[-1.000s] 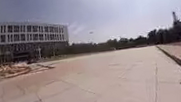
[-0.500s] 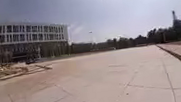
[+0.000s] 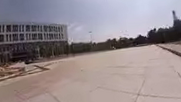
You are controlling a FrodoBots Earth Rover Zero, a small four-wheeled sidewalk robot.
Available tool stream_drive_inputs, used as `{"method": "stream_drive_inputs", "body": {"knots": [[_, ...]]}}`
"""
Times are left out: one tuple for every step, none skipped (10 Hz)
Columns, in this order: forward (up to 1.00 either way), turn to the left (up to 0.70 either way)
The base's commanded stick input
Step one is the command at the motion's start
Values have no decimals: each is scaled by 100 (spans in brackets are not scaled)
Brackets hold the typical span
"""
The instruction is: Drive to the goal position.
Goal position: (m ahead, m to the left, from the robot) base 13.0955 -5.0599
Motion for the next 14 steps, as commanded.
{"method": "stream_drive_inputs", "body": {"knots": [[70,-34],[70,-34],[70,-32],[70,-28],[70,-3],[70,1],[70,1],[70,1],[70,1],[70,1],[70,1],[70,1],[70,1],[70,1]]}}
